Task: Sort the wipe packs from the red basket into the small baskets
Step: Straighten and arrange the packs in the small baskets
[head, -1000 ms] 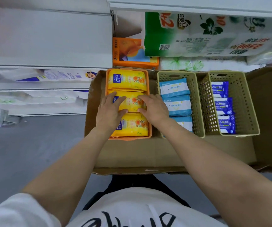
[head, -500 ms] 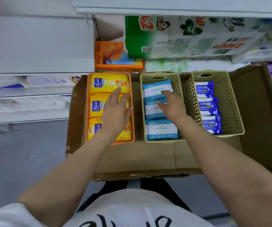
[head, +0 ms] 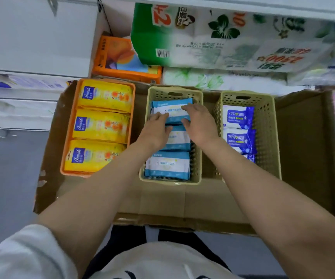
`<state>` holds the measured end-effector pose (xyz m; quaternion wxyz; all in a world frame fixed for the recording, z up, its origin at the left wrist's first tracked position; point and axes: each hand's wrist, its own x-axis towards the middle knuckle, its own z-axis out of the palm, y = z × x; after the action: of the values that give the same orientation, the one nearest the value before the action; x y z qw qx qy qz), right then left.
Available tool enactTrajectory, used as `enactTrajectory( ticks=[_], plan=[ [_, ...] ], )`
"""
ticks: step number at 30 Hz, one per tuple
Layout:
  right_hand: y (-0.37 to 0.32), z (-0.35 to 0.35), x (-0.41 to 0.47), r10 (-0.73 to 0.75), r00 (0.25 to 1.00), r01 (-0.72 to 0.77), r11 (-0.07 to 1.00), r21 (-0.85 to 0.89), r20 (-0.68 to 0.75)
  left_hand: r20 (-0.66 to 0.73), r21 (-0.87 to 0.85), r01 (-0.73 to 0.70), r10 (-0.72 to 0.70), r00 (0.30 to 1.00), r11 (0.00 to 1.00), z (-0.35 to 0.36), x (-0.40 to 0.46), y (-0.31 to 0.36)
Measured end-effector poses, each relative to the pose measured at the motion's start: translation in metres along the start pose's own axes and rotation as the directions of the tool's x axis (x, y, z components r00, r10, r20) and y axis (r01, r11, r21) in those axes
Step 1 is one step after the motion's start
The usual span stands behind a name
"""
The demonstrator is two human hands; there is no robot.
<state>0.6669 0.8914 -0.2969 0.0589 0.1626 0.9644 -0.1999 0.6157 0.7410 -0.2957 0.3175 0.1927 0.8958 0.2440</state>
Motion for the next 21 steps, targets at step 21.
enactTrajectory(
  ticks=[21],
  plan=[
    [0.012,0.013,0.022,-0.012,1.0,0.02,0.957,-0.289,0.029,-0.027,-0.179,0.15,-0.158,0.987,0.972,0.009,0.027,0.007]
  ],
)
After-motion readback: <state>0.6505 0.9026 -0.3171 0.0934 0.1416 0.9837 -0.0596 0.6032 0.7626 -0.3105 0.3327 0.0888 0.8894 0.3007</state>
